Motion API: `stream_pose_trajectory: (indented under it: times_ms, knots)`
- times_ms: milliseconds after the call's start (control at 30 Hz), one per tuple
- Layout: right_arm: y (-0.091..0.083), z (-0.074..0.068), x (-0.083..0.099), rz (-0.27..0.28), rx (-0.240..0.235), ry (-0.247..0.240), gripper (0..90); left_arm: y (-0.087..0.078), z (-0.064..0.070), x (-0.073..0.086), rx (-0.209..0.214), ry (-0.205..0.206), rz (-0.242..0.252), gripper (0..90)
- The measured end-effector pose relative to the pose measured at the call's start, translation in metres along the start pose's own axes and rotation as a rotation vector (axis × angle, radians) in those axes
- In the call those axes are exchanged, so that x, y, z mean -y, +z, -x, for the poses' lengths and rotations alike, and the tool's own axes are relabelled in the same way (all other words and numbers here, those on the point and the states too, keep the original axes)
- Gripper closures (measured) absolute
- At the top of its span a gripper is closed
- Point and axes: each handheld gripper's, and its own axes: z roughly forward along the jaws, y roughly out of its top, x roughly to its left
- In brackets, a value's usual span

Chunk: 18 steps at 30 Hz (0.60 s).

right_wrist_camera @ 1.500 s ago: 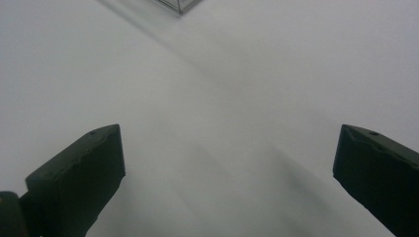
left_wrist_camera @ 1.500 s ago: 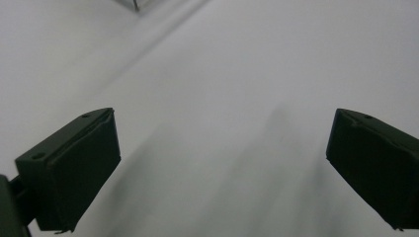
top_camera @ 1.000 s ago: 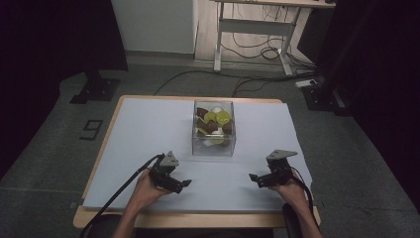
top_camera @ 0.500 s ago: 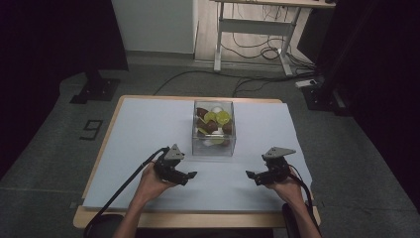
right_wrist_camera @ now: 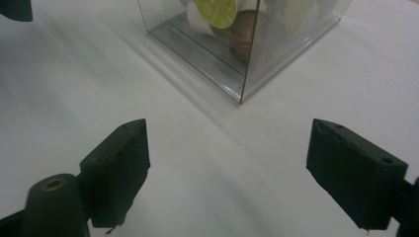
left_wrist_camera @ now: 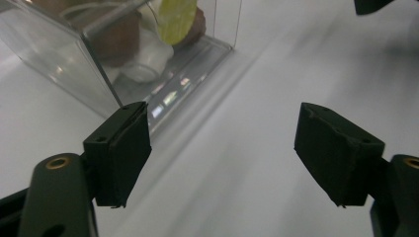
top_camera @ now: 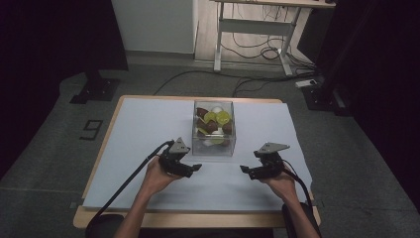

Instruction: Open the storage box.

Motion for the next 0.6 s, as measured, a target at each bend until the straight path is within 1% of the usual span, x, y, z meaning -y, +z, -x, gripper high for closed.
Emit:
stream_pose_trajectory:
  times_ms: [100, 167, 267, 400, 500, 533, 600]
  knots:
    - [0.002, -0.001, -0.003, -0.001, -0.002, 0.006, 20.0, 0.001, -0.001, -0.002, 0.001, 0.0, 0.005, 23.8]
    - [0.005, -0.002, -0.007, 0.0, -0.017, 0.015, 23.4, 0.004, -0.001, -0.006, 0.0, 0.009, -0.001, 25.3]
    - [0.007, -0.002, -0.011, 0.002, -0.03, 0.026, 25.4, 0.006, -0.002, -0.008, 0.0, 0.004, 0.005, 27.6]
    - [0.009, -0.003, -0.015, 0.006, -0.032, 0.015, 27.8, 0.008, -0.005, -0.01, 0.003, -0.015, 0.017, 30.3]
    - [0.012, -0.005, -0.018, 0.016, -0.04, 0.006, 31.8, 0.009, -0.006, -0.012, -0.008, -0.009, 0.014, 32.3]
    - [0.013, -0.005, -0.019, 0.015, -0.042, 0.007, 31.8, 0.01, -0.006, -0.012, -0.009, -0.009, 0.013, 32.8]
    - [0.015, -0.005, -0.021, 0.012, -0.037, 0.002, 33.9, 0.012, -0.006, -0.014, -0.013, -0.008, 0.012, 33.9]
